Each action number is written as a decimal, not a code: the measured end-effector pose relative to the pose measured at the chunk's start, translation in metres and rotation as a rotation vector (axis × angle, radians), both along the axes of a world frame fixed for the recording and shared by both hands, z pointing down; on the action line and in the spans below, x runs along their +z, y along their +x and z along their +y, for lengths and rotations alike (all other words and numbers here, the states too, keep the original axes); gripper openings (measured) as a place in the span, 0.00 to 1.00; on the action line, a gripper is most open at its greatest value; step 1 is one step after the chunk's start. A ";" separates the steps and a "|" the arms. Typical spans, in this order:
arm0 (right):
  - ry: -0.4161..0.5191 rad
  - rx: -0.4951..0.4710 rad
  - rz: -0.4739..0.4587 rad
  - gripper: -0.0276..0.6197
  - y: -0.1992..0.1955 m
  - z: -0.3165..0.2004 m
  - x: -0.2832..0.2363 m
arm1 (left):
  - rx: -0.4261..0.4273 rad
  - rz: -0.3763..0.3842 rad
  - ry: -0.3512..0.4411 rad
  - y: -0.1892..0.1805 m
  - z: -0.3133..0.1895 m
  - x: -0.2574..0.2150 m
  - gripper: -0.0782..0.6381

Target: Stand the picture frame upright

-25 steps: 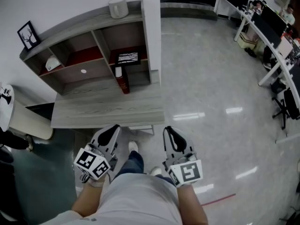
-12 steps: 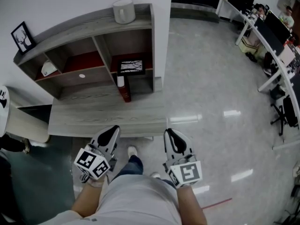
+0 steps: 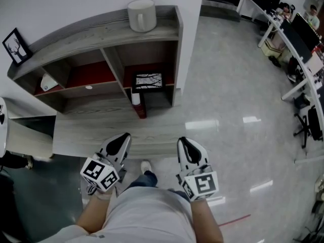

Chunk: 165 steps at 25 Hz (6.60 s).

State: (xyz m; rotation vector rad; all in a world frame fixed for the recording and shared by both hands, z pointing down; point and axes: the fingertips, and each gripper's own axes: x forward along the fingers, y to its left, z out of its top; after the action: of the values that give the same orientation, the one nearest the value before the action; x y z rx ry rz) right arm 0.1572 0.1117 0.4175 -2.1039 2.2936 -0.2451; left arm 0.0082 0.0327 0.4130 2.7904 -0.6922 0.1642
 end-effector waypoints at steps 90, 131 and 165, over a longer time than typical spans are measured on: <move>-0.120 -0.001 -1.193 0.19 -0.004 -0.285 0.106 | -0.208 -0.133 -0.083 -0.049 -0.141 0.031 0.13; -0.311 -0.475 0.057 0.17 -0.036 -0.357 0.038 | -0.239 -0.105 -0.075 -0.065 -0.135 0.025 0.13; -0.280 -0.296 0.084 0.18 -0.006 -0.398 0.045 | -0.255 -0.103 -0.091 -0.069 -0.138 0.031 0.13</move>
State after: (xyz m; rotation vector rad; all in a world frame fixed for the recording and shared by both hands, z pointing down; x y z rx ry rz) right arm 0.1515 -0.2861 0.4628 -1.9036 2.7625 -0.5203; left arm -0.0604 -0.1057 0.4441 2.5932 -1.0298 0.2830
